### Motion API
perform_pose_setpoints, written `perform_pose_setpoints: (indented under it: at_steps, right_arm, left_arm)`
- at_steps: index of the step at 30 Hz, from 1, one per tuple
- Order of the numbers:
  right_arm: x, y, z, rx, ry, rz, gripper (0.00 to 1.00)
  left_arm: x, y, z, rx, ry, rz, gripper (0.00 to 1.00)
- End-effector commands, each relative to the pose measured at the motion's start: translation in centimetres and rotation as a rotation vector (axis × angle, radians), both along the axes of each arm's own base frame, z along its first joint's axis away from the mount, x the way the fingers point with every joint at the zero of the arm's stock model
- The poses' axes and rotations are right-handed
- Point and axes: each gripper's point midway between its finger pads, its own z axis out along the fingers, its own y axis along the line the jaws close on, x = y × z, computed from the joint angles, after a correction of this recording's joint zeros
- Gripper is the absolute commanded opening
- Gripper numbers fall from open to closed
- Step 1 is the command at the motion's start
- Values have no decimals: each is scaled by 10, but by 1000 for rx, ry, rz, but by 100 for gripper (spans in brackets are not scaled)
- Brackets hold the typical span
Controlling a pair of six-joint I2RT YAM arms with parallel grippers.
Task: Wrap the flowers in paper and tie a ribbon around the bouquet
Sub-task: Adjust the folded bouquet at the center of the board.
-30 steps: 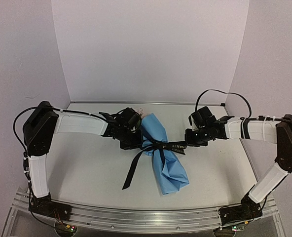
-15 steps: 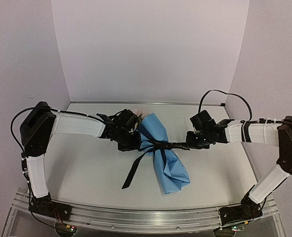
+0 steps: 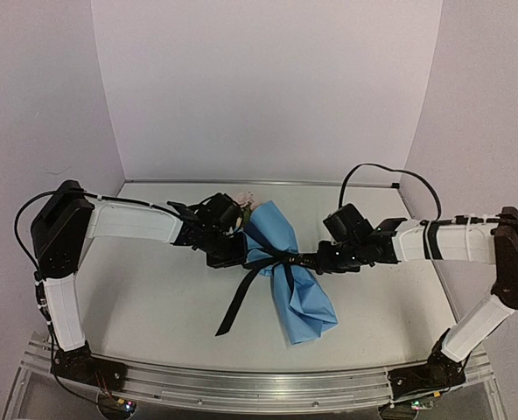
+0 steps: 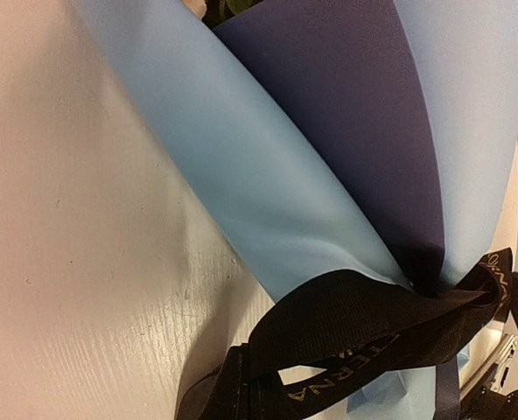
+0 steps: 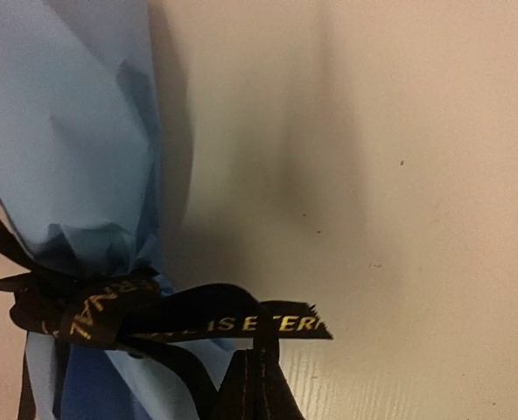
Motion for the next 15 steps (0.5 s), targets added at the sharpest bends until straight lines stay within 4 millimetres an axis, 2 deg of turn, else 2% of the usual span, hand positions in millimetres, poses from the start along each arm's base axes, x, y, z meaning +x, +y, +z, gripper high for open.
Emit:
perform_pose_setpoints:
  at_steps: [1, 6, 9, 12, 15]
  right_arm:
    - [-10, 28, -4, 73, 24, -2, 0]
    - [-21, 44, -15, 130, 76, -12, 0]
    - [-24, 44, -23, 125, 94, -33, 0]
    - [-23, 40, -22, 114, 77, -49, 0]
    - [-26, 47, -20, 137, 90, -44, 0]
  left_arm:
    - [8, -4, 28, -62, -56, 7, 0]
    - [8, -2, 31, -62, -64, -2, 0]
    - [9, -2, 33, -68, -67, -10, 0]
    - [9, -3, 34, -74, -69, -21, 0]
    - [8, -4, 34, -79, -66, -33, 0]
